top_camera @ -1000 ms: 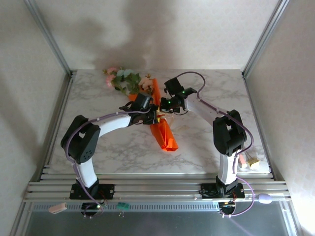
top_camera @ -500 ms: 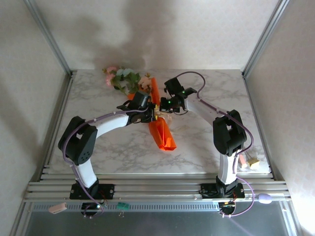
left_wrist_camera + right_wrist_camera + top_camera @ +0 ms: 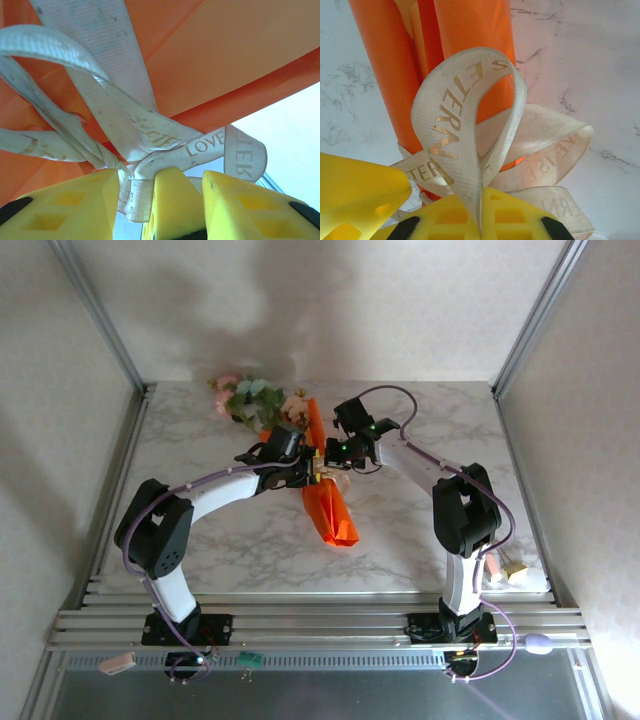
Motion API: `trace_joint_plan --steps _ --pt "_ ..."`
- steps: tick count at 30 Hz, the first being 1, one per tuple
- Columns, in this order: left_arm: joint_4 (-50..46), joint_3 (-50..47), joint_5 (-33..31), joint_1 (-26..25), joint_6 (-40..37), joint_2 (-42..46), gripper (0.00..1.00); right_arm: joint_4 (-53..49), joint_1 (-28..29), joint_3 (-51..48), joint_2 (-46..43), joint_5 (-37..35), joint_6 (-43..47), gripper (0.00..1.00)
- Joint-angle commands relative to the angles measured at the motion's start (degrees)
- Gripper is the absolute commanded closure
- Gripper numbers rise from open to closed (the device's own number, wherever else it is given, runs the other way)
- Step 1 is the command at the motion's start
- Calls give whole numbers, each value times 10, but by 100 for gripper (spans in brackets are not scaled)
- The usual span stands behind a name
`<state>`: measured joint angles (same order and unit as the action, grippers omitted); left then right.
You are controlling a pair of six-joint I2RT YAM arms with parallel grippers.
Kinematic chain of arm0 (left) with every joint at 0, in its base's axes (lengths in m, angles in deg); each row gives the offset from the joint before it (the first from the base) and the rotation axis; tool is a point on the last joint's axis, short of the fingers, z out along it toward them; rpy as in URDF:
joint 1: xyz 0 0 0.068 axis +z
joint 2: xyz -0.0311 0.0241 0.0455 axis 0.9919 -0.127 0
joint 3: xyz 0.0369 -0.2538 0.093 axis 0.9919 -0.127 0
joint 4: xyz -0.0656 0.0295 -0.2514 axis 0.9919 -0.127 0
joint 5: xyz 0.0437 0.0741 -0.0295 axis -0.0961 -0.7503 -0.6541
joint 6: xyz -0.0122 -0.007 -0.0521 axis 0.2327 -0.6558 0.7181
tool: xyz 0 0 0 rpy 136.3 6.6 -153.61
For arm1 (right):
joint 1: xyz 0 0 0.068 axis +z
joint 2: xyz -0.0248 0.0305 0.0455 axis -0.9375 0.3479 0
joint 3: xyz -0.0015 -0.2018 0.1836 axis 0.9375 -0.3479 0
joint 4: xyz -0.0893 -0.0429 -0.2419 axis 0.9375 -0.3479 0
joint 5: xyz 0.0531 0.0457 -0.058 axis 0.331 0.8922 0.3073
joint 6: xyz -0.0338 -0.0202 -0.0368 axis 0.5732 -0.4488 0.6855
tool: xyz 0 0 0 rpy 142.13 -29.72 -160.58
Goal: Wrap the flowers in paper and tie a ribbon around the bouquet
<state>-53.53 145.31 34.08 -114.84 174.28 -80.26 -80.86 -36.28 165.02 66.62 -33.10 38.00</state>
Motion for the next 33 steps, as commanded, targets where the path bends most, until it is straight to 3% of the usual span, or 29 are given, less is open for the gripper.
trace_joint_plan --steps 1,27,33 --pt "7 2 4 5 18 -11 55 -4 1 1 -2 15 -7 100" --pt "-20 21 -4 17 -17 -64 66 6 2 -5 -1 18 -10 100" --pt "13 15 -2 20 -18 -66 85 8 1 -5 -1 20 -11 100"
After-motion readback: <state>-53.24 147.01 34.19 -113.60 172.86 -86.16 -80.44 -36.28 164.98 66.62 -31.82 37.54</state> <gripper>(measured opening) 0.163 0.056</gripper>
